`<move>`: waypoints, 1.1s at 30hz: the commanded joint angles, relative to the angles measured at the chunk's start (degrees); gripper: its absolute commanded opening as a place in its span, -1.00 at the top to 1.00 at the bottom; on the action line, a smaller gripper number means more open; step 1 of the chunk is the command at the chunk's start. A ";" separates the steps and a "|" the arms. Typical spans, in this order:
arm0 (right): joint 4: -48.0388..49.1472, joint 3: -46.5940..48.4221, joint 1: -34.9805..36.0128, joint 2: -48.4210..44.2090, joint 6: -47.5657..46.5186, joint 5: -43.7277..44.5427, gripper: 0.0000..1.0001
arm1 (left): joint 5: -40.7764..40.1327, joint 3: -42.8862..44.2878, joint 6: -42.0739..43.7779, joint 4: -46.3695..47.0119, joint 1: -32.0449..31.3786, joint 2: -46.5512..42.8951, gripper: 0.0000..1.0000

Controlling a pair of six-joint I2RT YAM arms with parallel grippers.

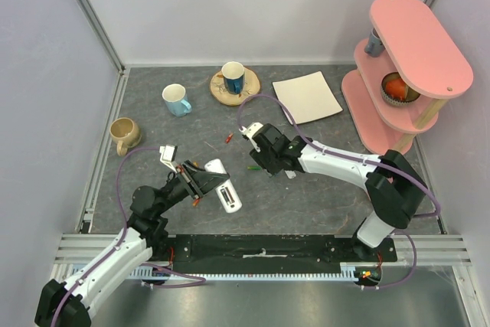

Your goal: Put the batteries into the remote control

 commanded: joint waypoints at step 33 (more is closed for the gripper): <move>2.21 3.70 -4.05 9.69 -7.46 -10.05 0.07 | 1.69 -6.83 1.47 2.40 0.24 -2.27 0.96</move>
